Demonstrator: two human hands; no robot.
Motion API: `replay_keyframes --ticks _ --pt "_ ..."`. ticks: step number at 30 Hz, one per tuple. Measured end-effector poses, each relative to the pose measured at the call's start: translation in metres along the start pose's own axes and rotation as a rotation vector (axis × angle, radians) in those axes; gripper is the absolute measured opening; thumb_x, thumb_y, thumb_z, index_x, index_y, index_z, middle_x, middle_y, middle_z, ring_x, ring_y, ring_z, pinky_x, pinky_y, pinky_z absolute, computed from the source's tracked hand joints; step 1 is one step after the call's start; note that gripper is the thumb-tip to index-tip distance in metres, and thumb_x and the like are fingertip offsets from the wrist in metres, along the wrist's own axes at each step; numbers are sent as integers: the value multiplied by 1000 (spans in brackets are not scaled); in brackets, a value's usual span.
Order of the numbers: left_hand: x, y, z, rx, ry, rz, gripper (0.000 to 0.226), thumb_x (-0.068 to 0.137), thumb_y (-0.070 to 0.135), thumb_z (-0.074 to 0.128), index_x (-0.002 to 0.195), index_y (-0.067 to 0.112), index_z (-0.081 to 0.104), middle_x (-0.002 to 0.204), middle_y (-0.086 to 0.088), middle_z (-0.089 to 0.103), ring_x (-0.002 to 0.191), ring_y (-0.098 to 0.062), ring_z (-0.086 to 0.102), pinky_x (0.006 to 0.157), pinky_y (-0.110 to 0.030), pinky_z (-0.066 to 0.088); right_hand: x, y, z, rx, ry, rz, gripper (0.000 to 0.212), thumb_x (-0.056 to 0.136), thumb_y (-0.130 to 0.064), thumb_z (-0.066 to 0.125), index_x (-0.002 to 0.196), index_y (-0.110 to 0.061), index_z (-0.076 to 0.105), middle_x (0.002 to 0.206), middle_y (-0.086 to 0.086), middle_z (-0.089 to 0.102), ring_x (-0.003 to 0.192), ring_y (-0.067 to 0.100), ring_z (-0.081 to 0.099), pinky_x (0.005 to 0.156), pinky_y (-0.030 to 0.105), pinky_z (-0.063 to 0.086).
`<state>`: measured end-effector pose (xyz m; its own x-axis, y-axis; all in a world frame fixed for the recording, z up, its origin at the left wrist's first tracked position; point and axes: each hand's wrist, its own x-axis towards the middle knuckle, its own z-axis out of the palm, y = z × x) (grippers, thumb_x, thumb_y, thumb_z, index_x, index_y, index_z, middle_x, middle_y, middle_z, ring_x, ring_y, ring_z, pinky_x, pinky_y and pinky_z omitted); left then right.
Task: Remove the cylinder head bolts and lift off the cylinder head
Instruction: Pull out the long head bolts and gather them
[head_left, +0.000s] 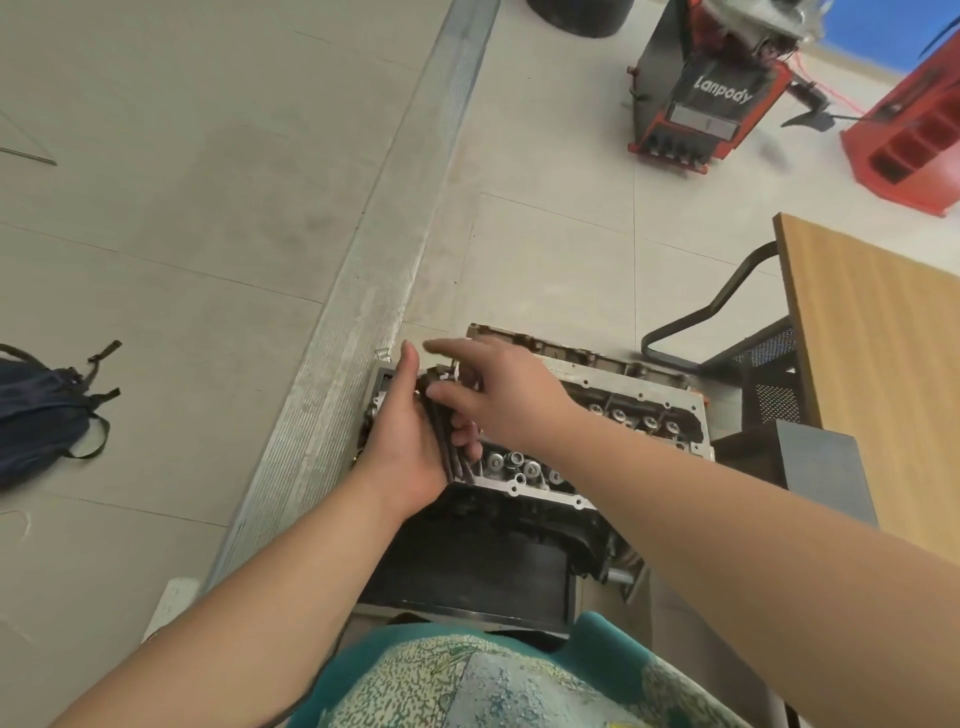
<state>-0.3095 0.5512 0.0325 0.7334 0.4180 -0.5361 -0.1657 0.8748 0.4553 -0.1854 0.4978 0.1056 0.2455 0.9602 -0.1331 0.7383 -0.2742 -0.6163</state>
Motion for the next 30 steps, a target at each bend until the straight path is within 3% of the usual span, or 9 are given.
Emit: replay_keyframes --ticks 2,4,7,11,15,19,22,26,30 --pt "-3 -3 -10 -64 31 -14 59 82 74 74 92 15 73 65 1 44 55 -15 39 56 -32 37 -7 12 12 105 83 127 34 101 -44 59 134 -35 61 94 -12 73 81 3 69 77 30 58" --pt "-5 -3 -21 -119 85 -9 32 90 45 77 84 18 61 60 5 42 48 -9 37 51 -25 37 -14 27 25 -102 32 252 25 101 -36 55 123 -30 65 105 -7 74 87 14 69 78 37 60" --pt "-6 1 -38 -107 208 -7 15 97 24 68 87 17 60 62 5 46 46 -9 38 49 -24 39 -25 39 49 -417 -255 361 25 96 -44 53 102 -25 68 92 -2 70 78 23 65 68 37 59" --pt "-10 2 -54 -90 296 1 8 103 16 61 99 13 66 71 0 57 55 -13 48 62 -29 42 -23 38 76 -498 -202 376 44 96 -61 51 84 -21 64 73 -2 57 69 25 59 57 30 45" --pt "-12 0 -60 -55 326 -4 8 102 13 63 99 13 70 74 -1 62 59 -15 55 65 -32 44 -16 38 85 -53 -88 639 46 89 -55 67 70 -14 71 66 1 69 65 23 67 56 31 51" --pt "-12 -3 -58 -31 331 -10 9 102 13 63 98 12 71 75 -2 63 61 -16 57 67 -33 45 -15 35 87 341 38 837 30 76 -40 78 74 -10 76 70 6 76 68 25 74 76 44 64" --pt "-10 -3 -55 45 305 0 10 101 14 64 95 12 72 75 -2 64 61 -16 59 66 -33 46 -21 23 79 381 111 807 21 68 -36 68 69 -15 70 61 -1 72 61 19 69 70 42 63" --pt "-7 6 -48 257 250 80 21 101 18 68 84 15 80 81 -8 68 63 -15 61 63 -32 53 -33 6 49 129 232 530 29 69 -53 56 72 -24 58 61 -6 65 60 12 63 55 31 51" --pt "0 13 -27 449 117 133 18 97 21 72 105 7 82 105 -25 76 95 -33 73 90 -49 60 -24 -9 1 60 134 285 26 76 -53 59 70 -28 58 56 -11 62 50 6 59 46 19 41"
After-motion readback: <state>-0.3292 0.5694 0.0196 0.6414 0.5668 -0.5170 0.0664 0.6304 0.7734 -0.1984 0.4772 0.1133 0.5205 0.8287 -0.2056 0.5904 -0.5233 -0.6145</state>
